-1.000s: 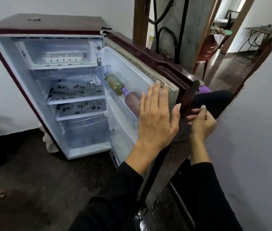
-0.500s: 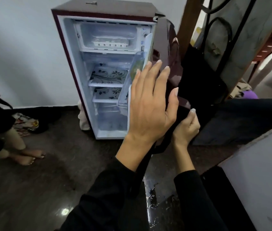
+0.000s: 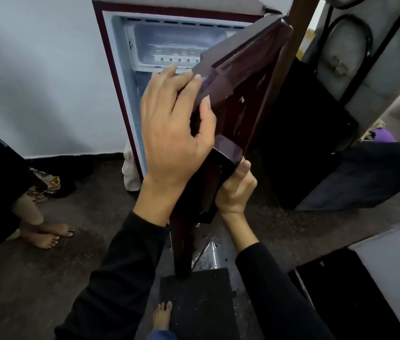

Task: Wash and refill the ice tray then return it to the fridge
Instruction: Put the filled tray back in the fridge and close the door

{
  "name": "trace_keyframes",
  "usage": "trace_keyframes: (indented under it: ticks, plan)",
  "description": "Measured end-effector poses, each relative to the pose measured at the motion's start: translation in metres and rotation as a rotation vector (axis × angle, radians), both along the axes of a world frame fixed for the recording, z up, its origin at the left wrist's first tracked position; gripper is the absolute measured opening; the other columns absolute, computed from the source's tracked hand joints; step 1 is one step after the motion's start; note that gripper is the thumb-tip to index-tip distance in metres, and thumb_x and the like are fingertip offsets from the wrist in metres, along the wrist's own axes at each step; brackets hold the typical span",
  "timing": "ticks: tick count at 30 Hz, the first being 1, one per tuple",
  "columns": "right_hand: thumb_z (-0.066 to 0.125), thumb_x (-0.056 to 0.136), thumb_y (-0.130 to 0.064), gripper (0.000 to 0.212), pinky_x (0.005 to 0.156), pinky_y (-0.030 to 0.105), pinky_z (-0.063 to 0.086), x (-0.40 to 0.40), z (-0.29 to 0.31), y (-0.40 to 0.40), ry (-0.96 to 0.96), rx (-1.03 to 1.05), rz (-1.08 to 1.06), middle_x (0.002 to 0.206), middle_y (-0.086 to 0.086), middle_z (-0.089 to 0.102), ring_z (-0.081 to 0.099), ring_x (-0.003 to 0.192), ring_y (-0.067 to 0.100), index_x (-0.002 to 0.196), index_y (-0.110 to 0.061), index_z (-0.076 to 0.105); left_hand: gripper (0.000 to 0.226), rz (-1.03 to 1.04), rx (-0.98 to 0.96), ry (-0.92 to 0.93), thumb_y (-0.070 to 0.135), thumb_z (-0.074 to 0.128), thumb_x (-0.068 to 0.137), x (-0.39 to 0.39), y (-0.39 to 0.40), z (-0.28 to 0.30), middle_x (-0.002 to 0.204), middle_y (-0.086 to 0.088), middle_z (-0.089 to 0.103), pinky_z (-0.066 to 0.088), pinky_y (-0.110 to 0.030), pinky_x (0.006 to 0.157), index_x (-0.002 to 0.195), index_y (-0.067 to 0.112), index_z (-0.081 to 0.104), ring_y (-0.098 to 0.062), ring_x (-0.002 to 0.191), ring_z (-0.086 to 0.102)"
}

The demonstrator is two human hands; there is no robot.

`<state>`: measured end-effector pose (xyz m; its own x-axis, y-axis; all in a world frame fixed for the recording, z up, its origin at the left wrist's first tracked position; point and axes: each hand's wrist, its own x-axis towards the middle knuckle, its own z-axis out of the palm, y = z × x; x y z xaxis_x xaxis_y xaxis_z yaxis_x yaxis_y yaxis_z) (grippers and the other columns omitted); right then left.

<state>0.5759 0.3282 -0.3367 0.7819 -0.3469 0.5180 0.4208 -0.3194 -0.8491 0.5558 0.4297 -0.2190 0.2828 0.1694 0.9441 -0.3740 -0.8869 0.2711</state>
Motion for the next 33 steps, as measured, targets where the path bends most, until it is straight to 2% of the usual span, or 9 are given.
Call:
trace_keyframes:
  ticks: [2, 7, 9, 12, 14, 19, 24, 29, 33]
  plan:
    - [0.000, 0.091, -0.068, 0.091, 0.052, 0.016, 0.032, 0.006, -0.001, 0.019, -0.026, -0.021, 0.020, 0.055, -0.014, 0.043, 0.043, 0.049, 0.006, 0.068, 0.000, 0.055, 0.022, 0.023, 0.021, -0.017, 0.012, 0.059, 0.089, 0.009, 0.021, -0.001, 0.105, -0.013, 0.069, 0.042, -0.045, 0.103, 0.104, 0.000, 0.069, -0.030, 0.115, 0.057]
    - [0.002, 0.090, -0.070, 0.095, 0.051, 0.032, 0.039, 0.021, -0.002, 0.065, -0.046, -0.042, 0.058, 0.058, 0.008, 0.056, 0.053, 0.053, 0.025, 0.072, 0.004, 0.058, 0.024, 0.094, 0.135, -0.002, 0.015, 0.056, 0.094, 0.028, 0.071, -0.002, 0.112, -0.010, 0.069, 0.034, -0.041, 0.110, 0.109, 0.002, 0.069, -0.029, 0.119, 0.055]
    - [0.003, 0.091, -0.070, 0.093, 0.051, 0.028, 0.039, 0.029, -0.002, 0.084, -0.062, -0.053, 0.072, 0.056, 0.003, 0.053, 0.050, 0.051, 0.021, 0.071, 0.003, 0.058, 0.025, 0.096, 0.188, 0.014, 0.015, 0.054, 0.095, 0.037, 0.091, -0.002, 0.115, -0.010, 0.068, 0.034, -0.040, 0.110, 0.111, 0.002, 0.068, -0.028, 0.120, 0.055]
    - [0.006, 0.092, -0.068, 0.078, 0.052, 0.010, 0.028, 0.043, -0.003, 0.113, -0.084, -0.073, 0.099, 0.054, -0.018, 0.037, 0.039, 0.050, 0.002, 0.061, -0.010, 0.047, 0.025, 0.107, 0.265, 0.028, 0.015, 0.054, 0.096, 0.053, 0.119, 0.000, 0.117, -0.010, 0.067, 0.035, -0.038, 0.109, 0.112, 0.003, 0.068, -0.028, 0.119, 0.057]
    - [0.007, 0.091, -0.070, 0.067, 0.052, 0.010, 0.023, 0.054, -0.006, 0.130, -0.073, -0.089, 0.104, 0.055, -0.021, 0.031, 0.033, 0.051, -0.003, 0.062, -0.018, 0.039, 0.026, 0.138, 0.318, 0.048, 0.016, 0.054, 0.096, 0.065, 0.135, 0.001, 0.119, -0.011, 0.066, 0.035, -0.039, 0.109, 0.114, 0.004, 0.067, -0.028, 0.120, 0.057]
    - [0.008, 0.089, -0.072, 0.064, 0.054, 0.013, 0.023, 0.083, -0.010, 0.167, -0.037, -0.131, 0.157, 0.059, -0.020, 0.031, 0.035, 0.054, 0.005, 0.066, -0.020, 0.039, 0.032, 0.236, 0.425, 0.139, 0.018, 0.048, 0.098, 0.096, 0.170, -0.002, 0.132, -0.012, 0.059, 0.031, -0.045, 0.111, 0.126, 0.007, 0.060, -0.030, 0.127, 0.051]
    - [0.010, 0.089, -0.071, 0.064, 0.056, 0.022, 0.027, 0.109, -0.004, 0.198, -0.023, -0.189, 0.201, 0.062, -0.020, 0.033, 0.043, 0.062, 0.011, 0.070, -0.020, 0.044, 0.037, 0.204, 0.360, 0.236, 0.021, 0.042, 0.100, 0.127, 0.198, -0.002, 0.137, -0.015, 0.053, 0.026, -0.045, 0.113, 0.131, 0.005, 0.054, -0.034, 0.132, 0.044]
    - [0.006, 0.082, -0.078, 0.084, 0.061, 0.037, 0.043, 0.137, -0.001, 0.225, 0.045, -0.261, 0.209, 0.069, -0.006, 0.044, 0.045, 0.067, 0.014, 0.070, -0.008, 0.051, 0.043, 0.145, 0.274, 0.351, 0.029, 0.037, 0.101, 0.161, 0.225, 0.001, 0.144, -0.011, 0.046, 0.017, -0.038, 0.118, 0.136, 0.009, 0.050, -0.029, 0.139, 0.035]
    - [0.004, 0.078, -0.080, 0.090, 0.063, 0.037, 0.045, 0.156, 0.005, 0.238, 0.069, -0.322, 0.256, 0.071, -0.003, 0.048, 0.053, 0.069, 0.021, 0.074, -0.005, 0.054, 0.044, 0.090, 0.202, 0.373, 0.034, 0.039, 0.100, 0.186, 0.244, 0.001, 0.144, -0.006, 0.047, 0.013, -0.032, 0.117, 0.134, 0.011, 0.052, -0.025, 0.139, 0.034]
